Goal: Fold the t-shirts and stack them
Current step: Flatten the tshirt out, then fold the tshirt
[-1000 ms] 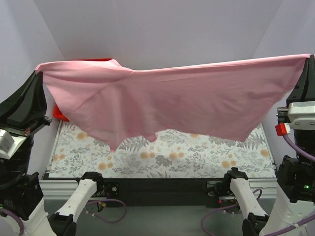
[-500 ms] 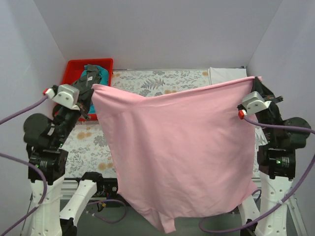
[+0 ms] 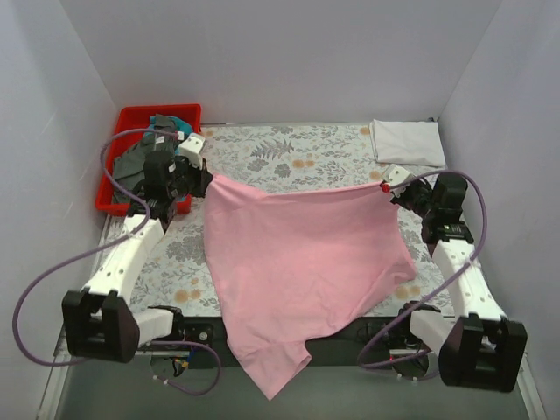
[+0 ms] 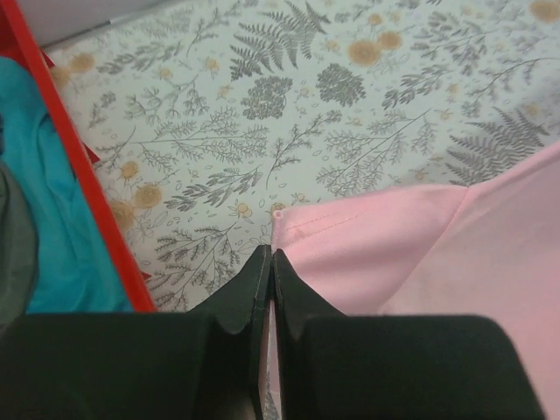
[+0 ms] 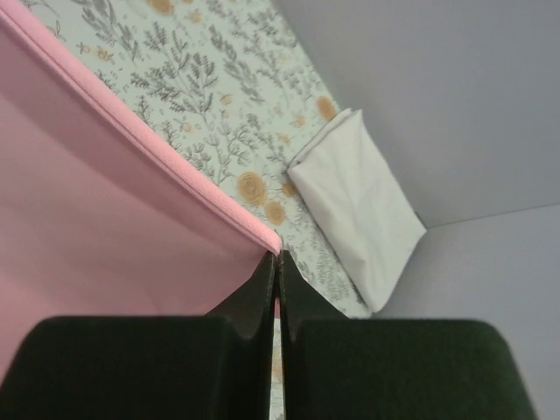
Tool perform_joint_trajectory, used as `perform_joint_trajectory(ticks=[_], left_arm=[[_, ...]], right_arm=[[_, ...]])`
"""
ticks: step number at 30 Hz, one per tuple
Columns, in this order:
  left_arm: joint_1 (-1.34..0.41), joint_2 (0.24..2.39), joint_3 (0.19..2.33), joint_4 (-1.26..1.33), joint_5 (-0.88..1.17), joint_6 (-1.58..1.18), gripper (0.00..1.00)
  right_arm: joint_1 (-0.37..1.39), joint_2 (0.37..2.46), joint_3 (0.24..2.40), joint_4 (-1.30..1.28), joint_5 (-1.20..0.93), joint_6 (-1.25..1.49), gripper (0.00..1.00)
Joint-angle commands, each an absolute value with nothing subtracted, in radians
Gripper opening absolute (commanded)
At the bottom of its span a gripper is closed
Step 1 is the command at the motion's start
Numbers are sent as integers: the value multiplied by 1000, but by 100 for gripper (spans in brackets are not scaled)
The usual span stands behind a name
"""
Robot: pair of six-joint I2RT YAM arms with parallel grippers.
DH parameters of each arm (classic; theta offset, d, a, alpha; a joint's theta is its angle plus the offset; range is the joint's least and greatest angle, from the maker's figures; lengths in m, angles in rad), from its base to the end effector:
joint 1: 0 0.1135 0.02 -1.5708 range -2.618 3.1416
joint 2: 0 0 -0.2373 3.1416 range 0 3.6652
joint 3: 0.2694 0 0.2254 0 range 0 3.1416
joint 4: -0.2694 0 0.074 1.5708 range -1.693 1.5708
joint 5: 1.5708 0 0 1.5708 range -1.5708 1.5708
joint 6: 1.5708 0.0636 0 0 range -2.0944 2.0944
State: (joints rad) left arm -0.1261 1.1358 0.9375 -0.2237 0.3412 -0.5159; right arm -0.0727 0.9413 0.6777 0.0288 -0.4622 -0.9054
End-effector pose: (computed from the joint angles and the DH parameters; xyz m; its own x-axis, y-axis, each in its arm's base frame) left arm 0.2622 -0.0547 0.2899 -0.5613 -0.3974 -0.7259 0.1661 0.8052 -0.5693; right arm 0.2345 0.0114 0.2762 0.1459 -0.7166 -0.6820 -0.4094 0.5839 -0.7010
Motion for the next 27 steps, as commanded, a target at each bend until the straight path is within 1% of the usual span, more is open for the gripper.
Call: perform_joint_trajectory(ticks=[1,2,5,8,13,17,21,27], left_arm=[[-123,1271,959,-29,331,-482,0],[-123,1357,972,-5,328,-473,0],[-123,1515,1038,72,314,-456,0],[-124,1627,1103,110,311,-439,0],[-126,1727,1196,124,296,-428,0],[-126,1735,1212,95,307,-434,0],[-138,1661,1152,45,344,-433,0],[-196,1454,1048,-115,359,-405,0]], right_arm=[[-74,1119,741,198,-482,-927,1],[-74,1158,756,205,-479,-931,1],[-72,1287,811,230,-471,-948,1],[-71,1385,866,239,-457,-953,1],[-69,1505,940,244,-433,-963,1],[-68,1554,976,241,-431,-971,1],[-67,1551,971,230,-436,-977,1],[-69,1488,904,212,-446,-1045,1]])
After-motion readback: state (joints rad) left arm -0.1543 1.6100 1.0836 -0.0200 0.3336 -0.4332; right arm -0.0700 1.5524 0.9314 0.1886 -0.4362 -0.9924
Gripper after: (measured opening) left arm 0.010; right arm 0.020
